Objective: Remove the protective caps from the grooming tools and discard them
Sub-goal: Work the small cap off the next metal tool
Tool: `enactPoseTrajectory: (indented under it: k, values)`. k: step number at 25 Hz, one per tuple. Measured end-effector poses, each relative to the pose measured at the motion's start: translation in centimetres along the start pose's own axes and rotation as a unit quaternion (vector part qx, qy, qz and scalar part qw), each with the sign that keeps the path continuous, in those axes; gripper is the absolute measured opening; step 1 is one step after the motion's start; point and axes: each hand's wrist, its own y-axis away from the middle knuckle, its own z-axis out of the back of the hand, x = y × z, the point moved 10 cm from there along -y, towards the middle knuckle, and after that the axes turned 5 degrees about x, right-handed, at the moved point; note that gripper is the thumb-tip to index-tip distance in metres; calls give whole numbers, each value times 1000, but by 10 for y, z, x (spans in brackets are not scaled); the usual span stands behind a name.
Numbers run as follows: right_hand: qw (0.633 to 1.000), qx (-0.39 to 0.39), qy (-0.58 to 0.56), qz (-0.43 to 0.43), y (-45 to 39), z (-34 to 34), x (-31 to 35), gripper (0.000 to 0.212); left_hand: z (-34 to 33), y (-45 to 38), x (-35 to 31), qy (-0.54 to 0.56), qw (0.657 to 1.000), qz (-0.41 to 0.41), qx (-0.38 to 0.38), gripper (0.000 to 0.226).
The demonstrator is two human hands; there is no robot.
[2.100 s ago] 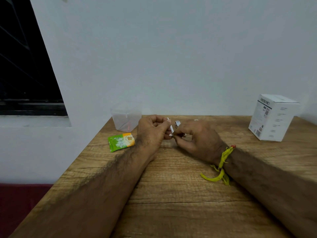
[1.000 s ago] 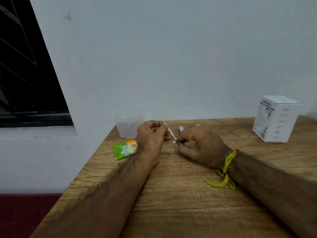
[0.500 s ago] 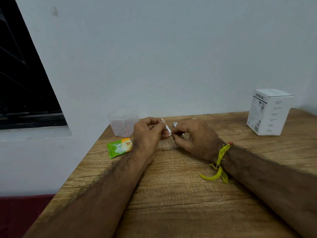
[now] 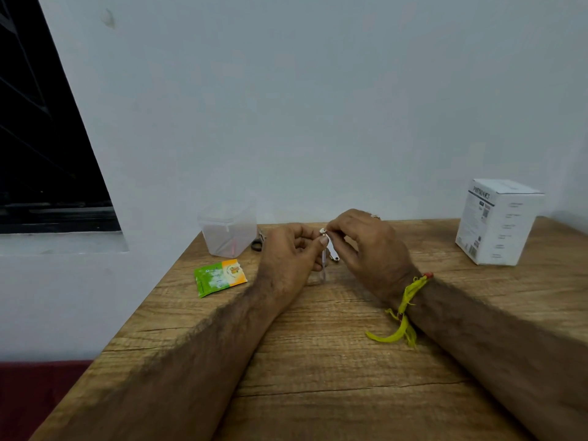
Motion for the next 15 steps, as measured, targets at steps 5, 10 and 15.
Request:
enactPoseTrajectory:
  k: [5,10,15]
  values:
    - [995,-11,91,41,-2,2,11,21,-2,-1,-1,-21,1000,-2,1,9]
    - [997,-49,10,-52,1,10,-11,10,-7,1,-2,-9,1000,7,9,11]
    - [992,-64,-40,-99,5,7,-16,2,12,1,4,-11,998,24,-65,6]
